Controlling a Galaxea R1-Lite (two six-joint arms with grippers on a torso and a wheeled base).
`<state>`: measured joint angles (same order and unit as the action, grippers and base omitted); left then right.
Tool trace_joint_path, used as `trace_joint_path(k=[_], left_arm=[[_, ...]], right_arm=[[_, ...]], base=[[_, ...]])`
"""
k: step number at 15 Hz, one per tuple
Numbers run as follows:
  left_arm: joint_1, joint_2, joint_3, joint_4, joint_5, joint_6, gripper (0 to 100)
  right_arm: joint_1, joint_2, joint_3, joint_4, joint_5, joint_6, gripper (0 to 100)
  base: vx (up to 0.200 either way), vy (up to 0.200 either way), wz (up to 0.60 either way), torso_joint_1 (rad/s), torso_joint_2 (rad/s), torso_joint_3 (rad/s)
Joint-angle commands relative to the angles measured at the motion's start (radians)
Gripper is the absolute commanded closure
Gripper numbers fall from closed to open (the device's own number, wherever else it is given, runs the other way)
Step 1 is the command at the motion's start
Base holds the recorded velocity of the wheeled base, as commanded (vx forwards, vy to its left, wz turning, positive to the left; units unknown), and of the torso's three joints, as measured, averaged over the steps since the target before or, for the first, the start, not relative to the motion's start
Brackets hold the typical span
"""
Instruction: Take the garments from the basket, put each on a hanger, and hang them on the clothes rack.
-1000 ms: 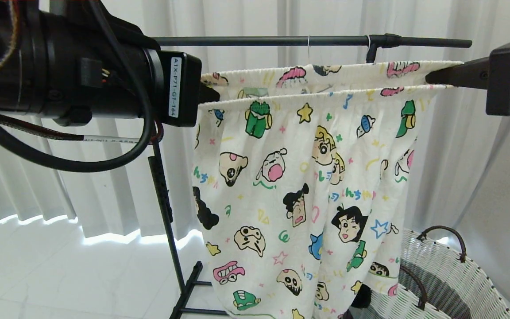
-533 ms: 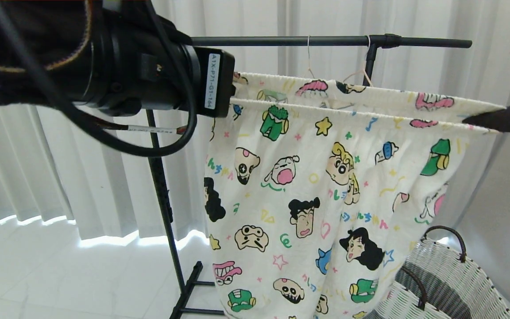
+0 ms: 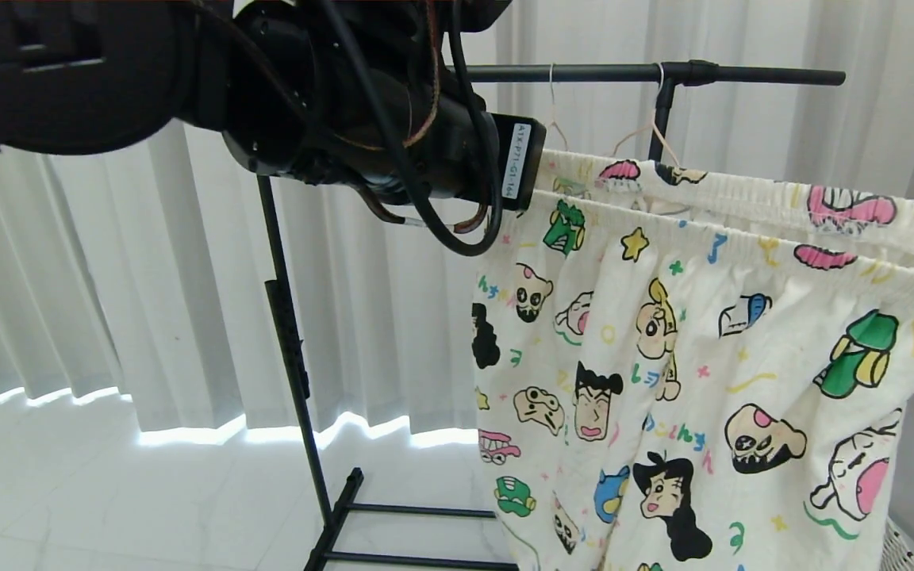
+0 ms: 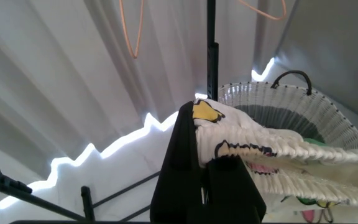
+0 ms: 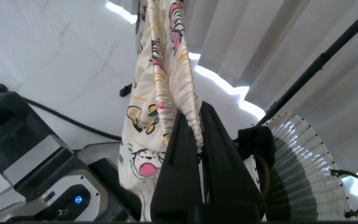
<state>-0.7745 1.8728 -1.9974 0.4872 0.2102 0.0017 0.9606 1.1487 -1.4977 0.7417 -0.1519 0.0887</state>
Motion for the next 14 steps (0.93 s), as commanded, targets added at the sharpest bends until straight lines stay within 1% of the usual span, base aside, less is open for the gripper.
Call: trace_joint_path(k=[1, 4, 7, 9, 10, 11, 13, 14], left_arm=[[0.000, 0.019, -0.003, 0.002, 0.000, 0.000, 100], [0.000, -0.035, -0.003, 0.011, -0.002, -0.002, 100], [0.000, -0.067, 0.045, 0.010, -0.003, -0.008, 100], [0.000, -0.096, 0.063, 0.010, -0.003, -0.011, 100], [-0.002, -0.130, 0.089, 0.010, -0.006, -0.011, 100], [-0.002, -0.162, 0.121, 0.010, -0.022, -0.011, 100], [0.000, -0.262, 0.220, 0.010, -0.104, -0.016, 100], [0.000, -0.313, 0.264, 0.010, -0.153, -0.017, 100]], right_arm=[[0.001, 0.005, 0.004, -0.015, -0.006, 0.000, 100], [-0.010, 0.040, 0.004, -0.070, -0.084, 0.000, 100], [-0.010, 0.051, 0.005, -0.082, -0.087, 0.000, 100], [-0.051, 0.068, 0.004, -0.120, -0.086, -0.004, 100], [-0.102, 0.098, 0.004, -0.196, -0.083, -0.006, 100], [-0.128, 0.124, 0.004, -0.254, -0.077, -0.007, 100], [-0.183, 0.213, 0.004, -0.409, -0.067, -0.007, 100], [-0.186, 0.253, 0.002, -0.495, -0.060, -0.009, 100]], base=[[0.000, 0.000, 0.00, 0.000, 0.00, 0.000], [0.000, 0.000, 0.00, 0.000, 0.00, 0.000], [0.000, 0.000, 0.00, 0.000, 0.00, 0.000], [0.000, 0.000, 0.00, 0.000, 0.00, 0.000], [0.000, 0.000, 0.00, 0.000, 0.00, 0.000], [0.000, 0.000, 0.00, 0.000, 0.00, 0.000], [0.000, 0.000, 0.00, 0.000, 0.00, 0.000], [0.000, 0.000, 0.00, 0.000, 0.00, 0.000]])
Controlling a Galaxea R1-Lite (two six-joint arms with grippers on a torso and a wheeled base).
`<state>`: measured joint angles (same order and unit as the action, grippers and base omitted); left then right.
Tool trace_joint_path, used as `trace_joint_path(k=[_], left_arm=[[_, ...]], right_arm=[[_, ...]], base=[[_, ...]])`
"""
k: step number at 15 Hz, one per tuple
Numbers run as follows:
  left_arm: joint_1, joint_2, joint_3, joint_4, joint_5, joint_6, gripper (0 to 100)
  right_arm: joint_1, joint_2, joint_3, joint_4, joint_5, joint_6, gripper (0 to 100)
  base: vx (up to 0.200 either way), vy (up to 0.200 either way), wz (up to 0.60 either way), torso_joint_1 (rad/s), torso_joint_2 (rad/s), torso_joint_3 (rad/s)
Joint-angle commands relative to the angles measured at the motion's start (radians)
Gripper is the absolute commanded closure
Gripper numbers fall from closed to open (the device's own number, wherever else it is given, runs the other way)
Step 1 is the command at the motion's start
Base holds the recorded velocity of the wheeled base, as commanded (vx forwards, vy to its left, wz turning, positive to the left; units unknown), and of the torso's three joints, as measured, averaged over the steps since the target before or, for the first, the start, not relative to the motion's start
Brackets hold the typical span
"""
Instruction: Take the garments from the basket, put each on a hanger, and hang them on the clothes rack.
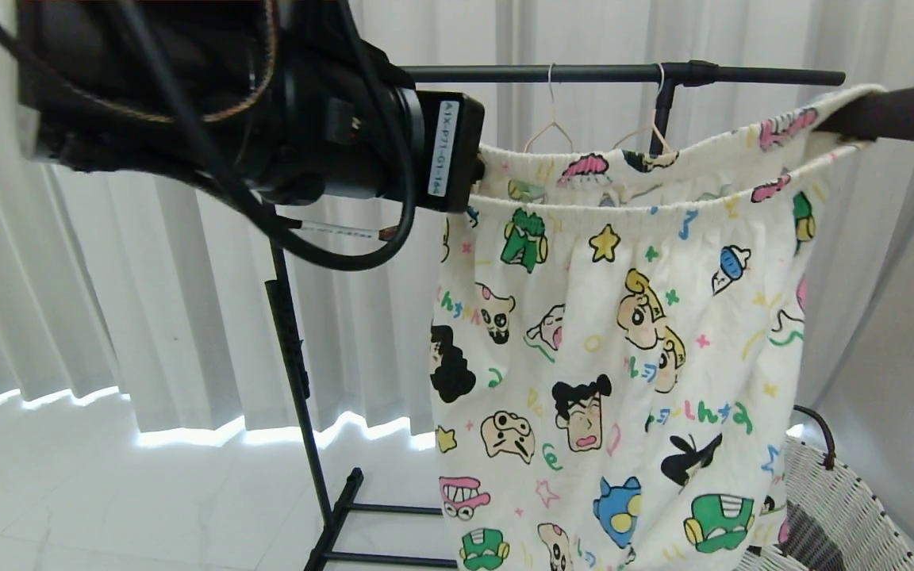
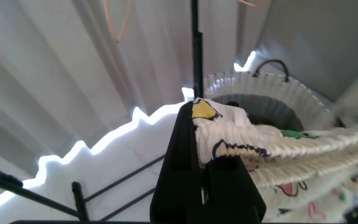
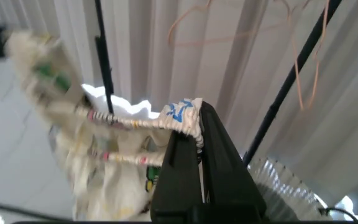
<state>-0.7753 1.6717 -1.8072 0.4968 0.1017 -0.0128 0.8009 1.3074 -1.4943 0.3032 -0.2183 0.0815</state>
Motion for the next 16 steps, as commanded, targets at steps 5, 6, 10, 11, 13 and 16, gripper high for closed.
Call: trace_joint_path(k=[5, 6, 10, 11, 13, 16], left_arm=[[-0.044, -0.300, 0.243, -0.001, -0.143, -0.001, 100], [-0.073, -0.322, 0.273, 0.000, -0.145, -0.001, 100], [-0.183, -0.348, 0.335, -0.001, -0.140, 0.000, 100], [-0.185, -0.346, 0.335, -0.001, -0.139, 0.002, 100], [-0.183, -0.348, 0.333, -0.001, -0.135, 0.014, 100], [-0.148, -0.345, 0.332, 0.002, -0.109, 0.045, 100]], right_arm=[[-0.026, 0.193, -0.008, -0.203, 0.070, -0.026, 100], [-0.026, 0.194, -0.008, -0.219, 0.077, -0.028, 100], [-0.008, 0.193, -0.008, -0.225, 0.080, -0.042, 100], [-0.005, 0.191, -0.008, -0.225, 0.082, -0.049, 100], [0.003, 0.190, -0.008, -0.223, 0.082, -0.060, 100], [0.003, 0.167, -0.001, -0.200, 0.074, -0.083, 100]], base=[[0.000, 0.000, 0.00, 0.000, 0.00, 0.000], [0.000, 0.000, 0.00, 0.000, 0.00, 0.000], [0.000, 0.000, 0.00, 0.000, 0.00, 0.000], [0.000, 0.000, 0.00, 0.000, 0.00, 0.000], [0.000, 0.000, 0.00, 0.000, 0.00, 0.000], [0.000, 0.000, 0.00, 0.000, 0.00, 0.000]])
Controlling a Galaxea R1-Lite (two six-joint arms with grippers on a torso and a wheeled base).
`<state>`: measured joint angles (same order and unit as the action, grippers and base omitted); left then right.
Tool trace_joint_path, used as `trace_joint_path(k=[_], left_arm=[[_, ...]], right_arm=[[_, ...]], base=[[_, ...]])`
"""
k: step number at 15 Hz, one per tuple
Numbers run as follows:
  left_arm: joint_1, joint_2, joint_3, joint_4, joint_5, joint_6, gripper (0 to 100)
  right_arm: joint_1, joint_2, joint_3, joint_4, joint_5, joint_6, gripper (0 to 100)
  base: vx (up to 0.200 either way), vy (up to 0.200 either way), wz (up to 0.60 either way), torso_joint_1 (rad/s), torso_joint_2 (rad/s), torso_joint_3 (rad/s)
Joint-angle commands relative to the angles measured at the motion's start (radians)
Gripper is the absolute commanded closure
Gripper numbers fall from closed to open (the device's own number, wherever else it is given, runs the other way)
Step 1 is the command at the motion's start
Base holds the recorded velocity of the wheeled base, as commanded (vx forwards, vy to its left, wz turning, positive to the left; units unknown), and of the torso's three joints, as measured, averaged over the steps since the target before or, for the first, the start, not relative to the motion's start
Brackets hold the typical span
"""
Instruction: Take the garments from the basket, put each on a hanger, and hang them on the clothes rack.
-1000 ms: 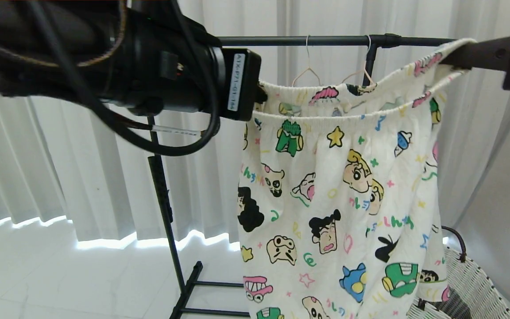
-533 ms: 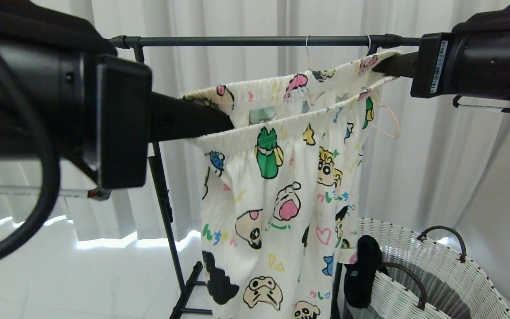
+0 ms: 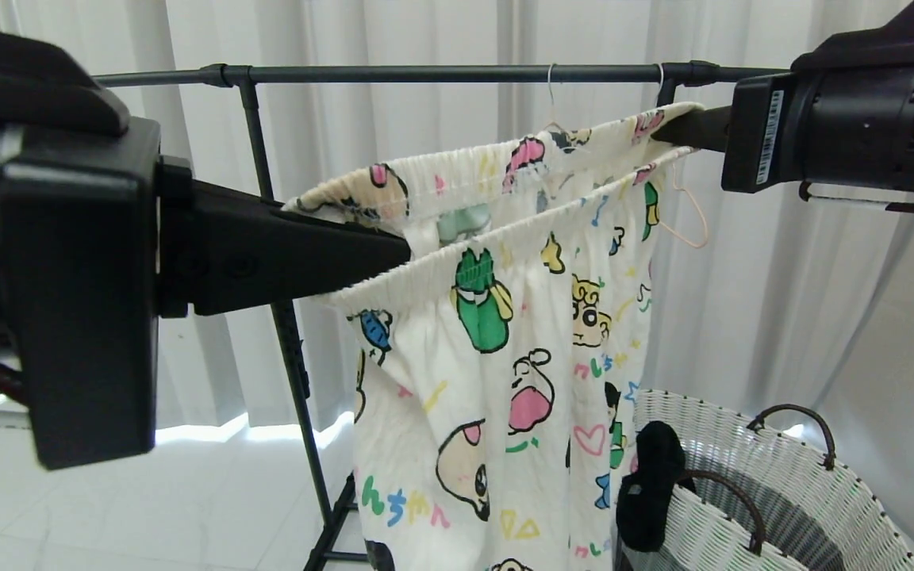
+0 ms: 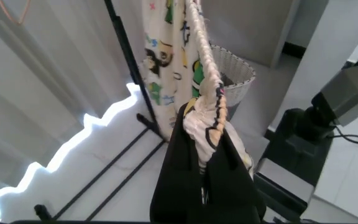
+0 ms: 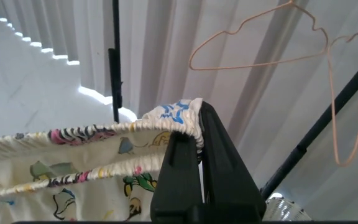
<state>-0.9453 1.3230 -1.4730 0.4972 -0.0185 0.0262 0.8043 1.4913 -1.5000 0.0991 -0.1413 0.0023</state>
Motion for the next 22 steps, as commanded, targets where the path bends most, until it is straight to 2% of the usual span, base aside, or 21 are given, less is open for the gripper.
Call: trace_joint_path(k=[1, 3, 5, 6, 7, 12, 16, 20, 21, 22], left_arm=[[0.106, 0.025, -0.003, 0.000, 0.061, 0.064, 100], [0.204, 0.061, -0.030, -0.003, 0.104, 0.170, 100], [0.226, 0.101, -0.072, -0.008, 0.107, 0.175, 100], [0.226, 0.101, -0.072, -0.008, 0.107, 0.175, 100], [0.220, 0.116, -0.099, -0.008, 0.104, 0.173, 100], [0.197, 0.127, -0.099, -0.046, 0.106, 0.170, 100], [0.197, 0.127, -0.107, -0.046, 0.107, 0.222, 100], [0.197, 0.127, -0.105, -0.046, 0.109, 0.222, 100], [0.198, 0.127, -0.107, -0.046, 0.109, 0.222, 100], [0.203, 0.127, -0.109, -0.046, 0.109, 0.222, 100]], right_arm=[[-0.010, -0.052, 0.004, 0.059, -0.003, -0.028, 100], [-0.030, -0.126, -0.003, 0.198, -0.001, -0.068, 100], [-0.022, -0.194, 0.012, 0.283, 0.003, -0.079, 100], [-0.022, -0.194, 0.012, 0.283, 0.003, -0.079, 100], [0.016, -0.221, 0.035, 0.303, 0.003, -0.079, 100], [0.019, -0.223, 0.057, 0.283, 0.003, -0.082, 100], [0.019, -0.223, 0.064, 0.252, 0.003, -0.094, 100], [0.039, -0.224, 0.075, 0.257, 0.003, -0.094, 100], [0.050, -0.232, 0.084, 0.254, 0.005, -0.096, 0], [0.061, -0.235, 0.084, 0.254, 0.006, -0.094, 0]], base=[[0.000, 0.000, 0.00, 0.000, 0.00, 0.000], [0.000, 0.000, 0.00, 0.000, 0.00, 0.000], [0.000, 0.000, 0.00, 0.000, 0.00, 0.000], [0.000, 0.000, 0.00, 0.000, 0.00, 0.000], [0.000, 0.000, 0.00, 0.000, 0.00, 0.000], [0.000, 0.000, 0.00, 0.000, 0.00, 0.000], [0.000, 0.000, 0.00, 0.000, 0.00, 0.000], [0.000, 0.000, 0.00, 0.000, 0.00, 0.000], [0.000, 0.000, 0.00, 0.000, 0.00, 0.000], [0.000, 0.000, 0.00, 0.000, 0.00, 0.000]])
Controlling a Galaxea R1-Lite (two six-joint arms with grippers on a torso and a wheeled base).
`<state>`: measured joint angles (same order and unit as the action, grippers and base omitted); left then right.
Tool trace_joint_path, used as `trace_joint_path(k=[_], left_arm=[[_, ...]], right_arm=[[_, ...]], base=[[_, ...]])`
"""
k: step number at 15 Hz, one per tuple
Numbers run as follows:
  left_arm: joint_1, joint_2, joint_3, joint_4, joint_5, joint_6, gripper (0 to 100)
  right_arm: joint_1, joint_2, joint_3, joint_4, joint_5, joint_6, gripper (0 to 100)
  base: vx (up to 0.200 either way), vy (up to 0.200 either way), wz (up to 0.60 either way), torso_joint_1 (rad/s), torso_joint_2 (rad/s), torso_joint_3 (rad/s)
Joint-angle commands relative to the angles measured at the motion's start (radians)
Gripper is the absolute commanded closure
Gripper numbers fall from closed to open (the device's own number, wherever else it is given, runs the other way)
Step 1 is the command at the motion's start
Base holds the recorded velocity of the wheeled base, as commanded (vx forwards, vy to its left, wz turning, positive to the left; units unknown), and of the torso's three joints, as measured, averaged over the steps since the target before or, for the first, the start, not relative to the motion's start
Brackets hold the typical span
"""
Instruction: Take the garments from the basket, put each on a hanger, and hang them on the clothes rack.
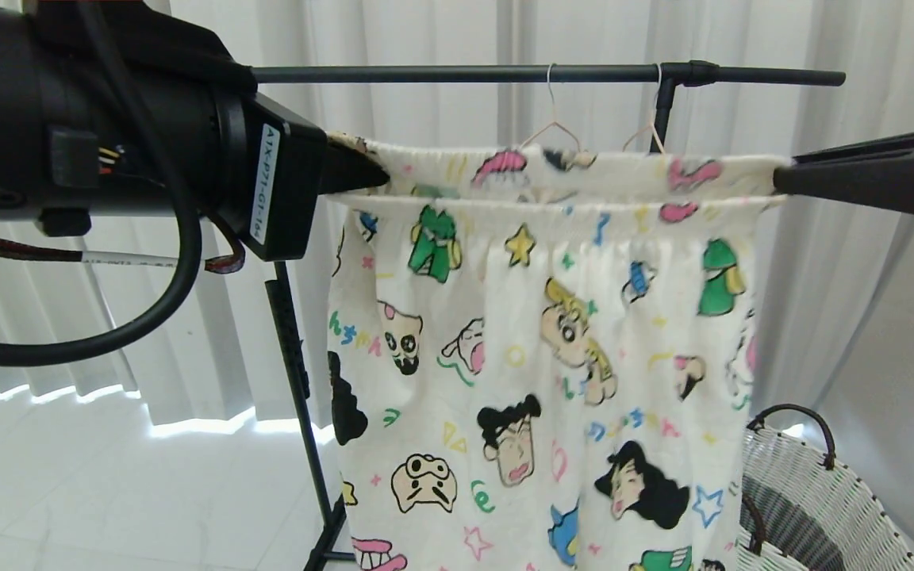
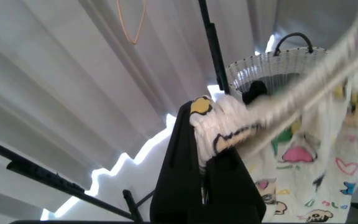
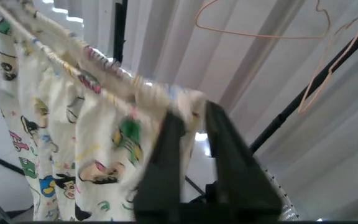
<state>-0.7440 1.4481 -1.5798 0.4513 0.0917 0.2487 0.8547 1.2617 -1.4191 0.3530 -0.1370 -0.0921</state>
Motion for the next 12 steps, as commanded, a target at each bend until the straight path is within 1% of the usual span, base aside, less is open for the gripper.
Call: trace_joint_path(k=[1, 2, 4, 7, 9, 10, 11, 12], left_arm=[[0.005, 0.002, -0.002, -0.002, -0.001, 0.000, 100], [0.008, 0.002, -0.002, 0.000, -0.001, 0.000, 100], [0.008, 0.005, -0.002, -0.002, 0.008, 0.000, 100], [0.008, 0.014, 0.000, -0.022, 0.063, 0.000, 100], [0.037, -0.011, 0.006, -0.019, 0.129, 0.012, 100], [0.049, -0.032, 0.018, -0.016, 0.149, 0.041, 100], [0.092, -0.061, 0.049, -0.016, 0.155, 0.073, 100], [0.138, -0.089, 0.092, -0.016, 0.154, 0.090, 100]], right_arm=[[0.010, -0.010, 0.003, -0.002, 0.002, 0.002, 0], [0.010, -0.015, 0.003, -0.002, 0.014, 0.002, 0], [0.009, -0.022, 0.002, -0.002, 0.063, 0.002, 0], [-0.016, -0.024, 0.003, 0.003, 0.054, 0.002, 0], [-0.138, -0.025, 0.002, 0.037, -0.010, 0.002, 0], [-0.224, -0.027, -0.004, 0.050, -0.021, -0.001, 0], [-0.332, -0.027, -0.004, 0.064, -0.021, -0.011, 0], [-0.416, -0.030, 0.005, 0.070, -0.018, -0.026, 0]], base=[[0.000, 0.000, 0.00, 0.000, 0.00, 0.000], [0.000, 0.000, 0.00, 0.000, 0.00, 0.000], [0.000, 0.000, 0.00, 0.000, 0.00, 0.000], [0.000, 0.000, 0.00, 0.000, 0.00, 0.000], [0.000, 0.000, 0.00, 0.000, 0.00, 0.000], [0.000, 0.000, 0.00, 0.000, 0.00, 0.000], [0.000, 0.000, 0.00, 0.000, 0.00, 0.000], [0.000, 0.000, 0.00, 0.000, 0.00, 0.000]])
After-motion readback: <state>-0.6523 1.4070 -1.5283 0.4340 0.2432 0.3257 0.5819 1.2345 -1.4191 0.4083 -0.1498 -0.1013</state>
